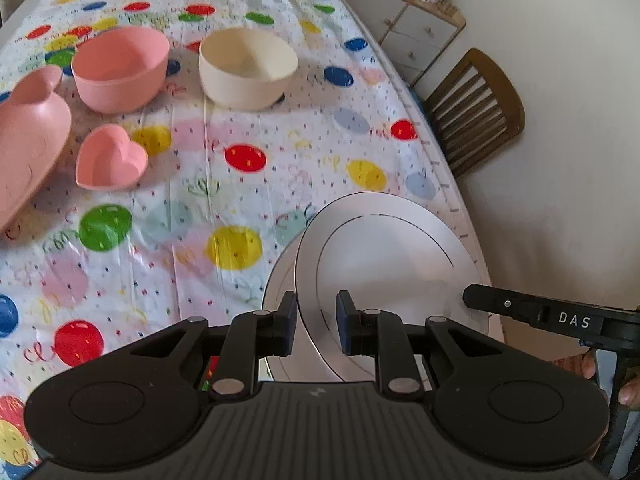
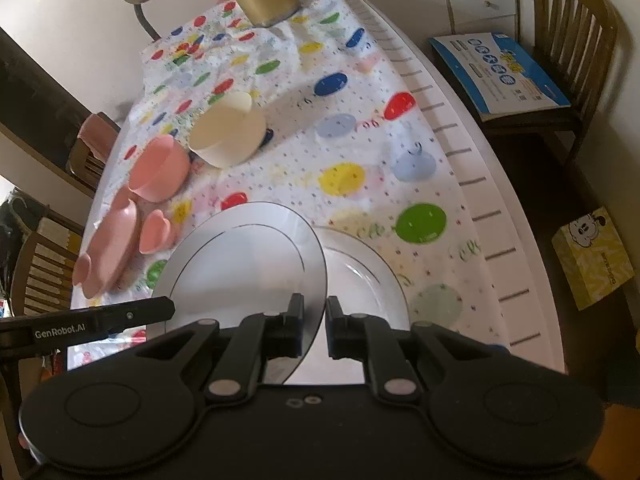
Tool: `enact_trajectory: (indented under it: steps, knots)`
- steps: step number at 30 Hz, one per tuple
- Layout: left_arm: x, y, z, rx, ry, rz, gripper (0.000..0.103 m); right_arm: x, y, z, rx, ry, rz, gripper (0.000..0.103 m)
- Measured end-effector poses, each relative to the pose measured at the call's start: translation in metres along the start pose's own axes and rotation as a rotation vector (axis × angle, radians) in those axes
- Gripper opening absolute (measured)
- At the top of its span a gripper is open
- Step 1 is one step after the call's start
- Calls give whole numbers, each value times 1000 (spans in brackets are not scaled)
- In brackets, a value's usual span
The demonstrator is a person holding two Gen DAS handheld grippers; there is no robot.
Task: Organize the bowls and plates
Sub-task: 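Carry the small white plate over the large white plate, then lower the small white plate onto the large plate and open both grippers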
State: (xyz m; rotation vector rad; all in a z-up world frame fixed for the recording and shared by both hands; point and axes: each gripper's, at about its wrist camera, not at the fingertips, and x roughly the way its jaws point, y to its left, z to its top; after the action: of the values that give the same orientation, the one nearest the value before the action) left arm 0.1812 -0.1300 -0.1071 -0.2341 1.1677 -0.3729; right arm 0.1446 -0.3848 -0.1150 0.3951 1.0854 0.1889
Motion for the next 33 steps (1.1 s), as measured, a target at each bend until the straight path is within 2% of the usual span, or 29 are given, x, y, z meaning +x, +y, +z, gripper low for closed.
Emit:
enact_trajectory:
  steps: [13, 19, 33]
  knots:
    - [34, -2, -25, 33, 65, 36, 20, 23, -20, -24, 37, 49, -22, 10]
    - [40, -6, -28, 58, 74, 38, 20, 27, -28, -28, 61, 53, -28, 9]
    - [48, -4, -31, 38, 91, 52, 20, 34, -30, -32, 73, 64, -37, 9]
